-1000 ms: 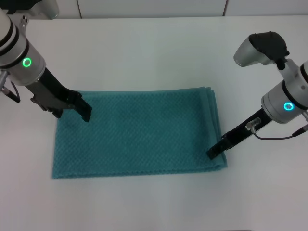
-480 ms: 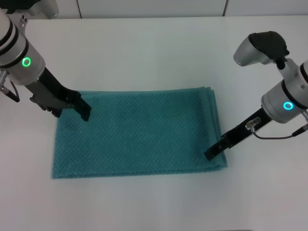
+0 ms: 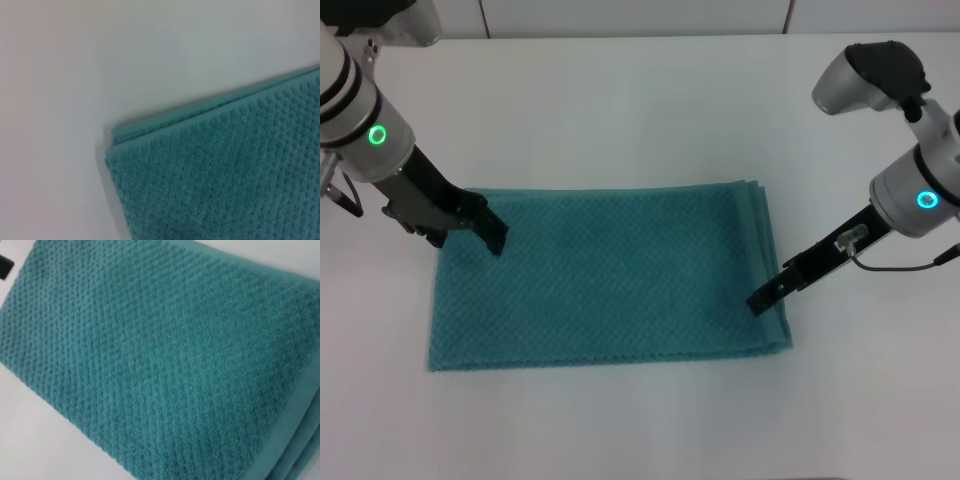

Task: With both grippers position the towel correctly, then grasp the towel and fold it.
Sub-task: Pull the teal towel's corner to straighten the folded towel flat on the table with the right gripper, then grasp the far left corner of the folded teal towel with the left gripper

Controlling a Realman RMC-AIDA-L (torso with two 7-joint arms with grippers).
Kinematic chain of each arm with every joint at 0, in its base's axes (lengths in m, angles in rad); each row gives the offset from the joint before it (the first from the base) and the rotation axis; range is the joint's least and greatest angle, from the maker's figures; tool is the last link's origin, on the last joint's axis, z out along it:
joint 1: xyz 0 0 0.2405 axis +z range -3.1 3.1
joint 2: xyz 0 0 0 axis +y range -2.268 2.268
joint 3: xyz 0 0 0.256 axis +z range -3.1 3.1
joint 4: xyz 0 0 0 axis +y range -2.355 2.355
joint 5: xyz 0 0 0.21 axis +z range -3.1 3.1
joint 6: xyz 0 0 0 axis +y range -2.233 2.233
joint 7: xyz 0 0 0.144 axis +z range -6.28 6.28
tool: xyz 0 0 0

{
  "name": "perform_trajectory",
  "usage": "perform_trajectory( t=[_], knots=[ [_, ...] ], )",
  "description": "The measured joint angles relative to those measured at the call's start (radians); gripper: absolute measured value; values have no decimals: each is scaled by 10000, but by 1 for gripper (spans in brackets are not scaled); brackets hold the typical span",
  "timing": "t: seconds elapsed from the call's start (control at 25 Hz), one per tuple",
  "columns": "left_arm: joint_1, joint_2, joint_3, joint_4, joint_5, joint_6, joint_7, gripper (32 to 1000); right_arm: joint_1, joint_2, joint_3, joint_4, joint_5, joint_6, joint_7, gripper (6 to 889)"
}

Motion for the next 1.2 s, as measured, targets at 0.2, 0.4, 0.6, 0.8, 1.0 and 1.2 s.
perform_trajectory(
  t=[0.2,0.4,0.6,0.8,1.0,1.2],
  knots=[
    [-116,34,46,-515,91,410,-5,777,-22,0,3,-363,-5,223,134,881],
    [-214,33,66,-778,513,835,-23,776,-31,-12,14,-385,-28,236,143,881],
    [-294,22,93,-1185,677,1226,2,776,-32,-15,26,-391,-38,228,145,881],
    [-298,31,91,-1559,785,1606,5,775,-35,-15,39,-398,-38,190,145,881],
    [-226,39,87,-1628,791,1793,52,775,-45,-15,57,-400,-36,157,131,881],
    [-219,33,28,-1852,793,1931,111,774,-48,-15,63,-400,-34,135,96,881]
  ],
)
